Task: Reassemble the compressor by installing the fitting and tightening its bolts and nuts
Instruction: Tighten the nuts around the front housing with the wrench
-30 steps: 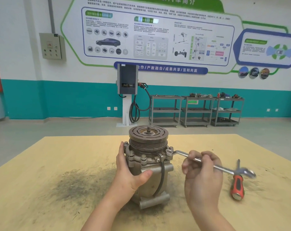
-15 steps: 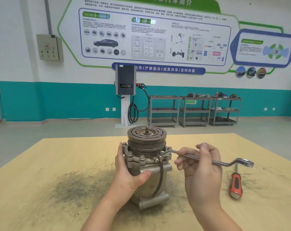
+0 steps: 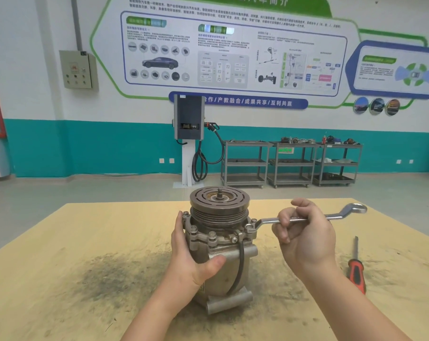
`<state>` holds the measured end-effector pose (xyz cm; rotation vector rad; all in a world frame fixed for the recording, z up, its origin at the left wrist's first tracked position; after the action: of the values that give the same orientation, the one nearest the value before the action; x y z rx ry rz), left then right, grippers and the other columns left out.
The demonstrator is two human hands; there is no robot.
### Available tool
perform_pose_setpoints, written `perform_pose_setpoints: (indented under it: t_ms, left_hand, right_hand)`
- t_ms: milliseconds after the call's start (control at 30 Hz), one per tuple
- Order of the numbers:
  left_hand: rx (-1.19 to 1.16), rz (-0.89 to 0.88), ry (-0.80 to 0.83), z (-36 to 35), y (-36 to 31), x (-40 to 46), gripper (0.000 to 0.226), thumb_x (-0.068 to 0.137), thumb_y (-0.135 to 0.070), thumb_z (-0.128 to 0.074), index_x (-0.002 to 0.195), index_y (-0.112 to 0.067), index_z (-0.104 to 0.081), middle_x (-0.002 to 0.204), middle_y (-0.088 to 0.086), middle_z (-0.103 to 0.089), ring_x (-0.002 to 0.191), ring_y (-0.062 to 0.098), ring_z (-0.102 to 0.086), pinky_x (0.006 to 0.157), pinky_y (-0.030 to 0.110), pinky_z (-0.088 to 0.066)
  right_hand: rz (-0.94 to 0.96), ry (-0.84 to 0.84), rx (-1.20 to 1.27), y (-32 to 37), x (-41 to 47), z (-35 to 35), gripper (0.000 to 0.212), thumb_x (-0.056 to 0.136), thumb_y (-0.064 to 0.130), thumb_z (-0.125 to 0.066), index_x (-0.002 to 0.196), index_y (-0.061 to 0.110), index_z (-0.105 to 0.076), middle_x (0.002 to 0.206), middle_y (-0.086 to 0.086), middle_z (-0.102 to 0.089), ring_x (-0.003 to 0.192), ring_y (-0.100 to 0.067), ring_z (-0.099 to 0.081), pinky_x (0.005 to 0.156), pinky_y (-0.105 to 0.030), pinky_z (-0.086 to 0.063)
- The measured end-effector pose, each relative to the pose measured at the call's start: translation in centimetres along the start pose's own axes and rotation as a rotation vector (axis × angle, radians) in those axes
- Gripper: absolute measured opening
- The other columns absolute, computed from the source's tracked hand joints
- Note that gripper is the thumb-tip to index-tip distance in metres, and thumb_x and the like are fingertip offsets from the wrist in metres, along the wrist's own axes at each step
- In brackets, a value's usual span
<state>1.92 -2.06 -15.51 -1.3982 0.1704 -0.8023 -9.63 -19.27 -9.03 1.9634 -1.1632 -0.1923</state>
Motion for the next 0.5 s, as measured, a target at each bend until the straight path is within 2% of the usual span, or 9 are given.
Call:
perform_pose_setpoints:
  t_ms: [167,233,300,367,433,500]
  left_hand:
    - [-0.003,-0.004,0.004,-0.1,0.0,0.0,0.146,0.035,-0.091,-0.068,0.147,-0.049,0.016,0.159,-0.016,-0.012,0.144,0.005,-0.023,0.113,0.029,-0.025]
    - [-0.006,-0.006,-0.002,-0.1,0.0,0.0,0.144,0.036,-0.089,-0.069,0.146,-0.051,0.015,0.158,-0.014,-0.017,0.142,0.004,-0.026,0.114,0.029,-0.026]
    - [0.0,-0.009,-0.007,-0.1,0.1,0.0,0.142,0.037,-0.089,-0.069,0.146,-0.051,0.014,0.158,-0.013,-0.019,0.142,0.005,-0.028,0.115,0.032,-0.027]
    - [0.003,-0.011,-0.013,-0.3,0.2,0.1,0.142,0.039,-0.087,-0.07,0.147,-0.05,0.013,0.158,-0.016,-0.014,0.143,0.005,-0.024,0.113,0.029,-0.025]
    - [-0.003,-0.008,-0.033,-0.4,0.4,0.2,0.134,0.044,-0.078,-0.073,0.146,-0.051,0.01,0.157,-0.018,-0.014,0.142,0.004,-0.022,0.108,0.024,-0.023]
    - [-0.012,-0.021,-0.057,-0.3,0.6,0.3,0.125,0.047,-0.071,-0.074,0.141,-0.057,0.007,0.157,-0.017,-0.017,0.141,0.003,-0.025,0.106,0.021,-0.023]
  right_hand:
    - [-0.293,0.042,0.039,-0.8,2.4,-0.3,0.011,0.094,0.008,-0.038,0.093,0.009,-0.049,0.047,0.0,-0.037,0.032,-0.012,-0.024,0.033,-0.02,-0.021]
    - [-0.306,0.013,0.115,-1.5,2.2,-0.1,0.011,0.095,0.008,-0.038,0.092,0.009,-0.048,0.047,0.001,-0.036,0.032,-0.011,-0.023,0.032,-0.019,-0.021]
    - [-0.198,-0.033,0.148,-1.9,1.3,0.4,0.013,0.096,0.007,-0.037,0.09,0.01,-0.048,0.047,0.001,-0.037,0.034,-0.013,-0.025,0.034,-0.02,-0.024]
    - [-0.006,-0.046,0.108,-1.8,-0.2,1.0,0.02,0.095,0.005,-0.034,0.085,0.011,-0.05,0.047,-0.003,-0.043,0.038,-0.017,-0.033,0.038,-0.02,-0.03]
    - [0.197,0.0,0.027,-1.7,-2.4,1.4,0.028,0.094,0.002,-0.034,0.079,0.013,-0.054,0.051,-0.008,-0.052,0.044,-0.02,-0.043,0.043,-0.021,-0.036]
    - [0.384,0.077,-0.102,-1.9,-4.7,1.3,0.026,0.093,0.007,-0.041,0.079,0.018,-0.06,0.061,-0.01,-0.061,0.053,-0.021,-0.053,0.051,-0.023,-0.044]
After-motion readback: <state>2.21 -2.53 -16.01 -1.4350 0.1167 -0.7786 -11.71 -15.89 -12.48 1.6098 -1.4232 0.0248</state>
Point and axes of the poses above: each hand's wrist, its own x-axis towards the middle knuckle, its own z-axis out of the back of the hand, y = z × x, the point moved 2 cm from there along x, towards the middle knuckle
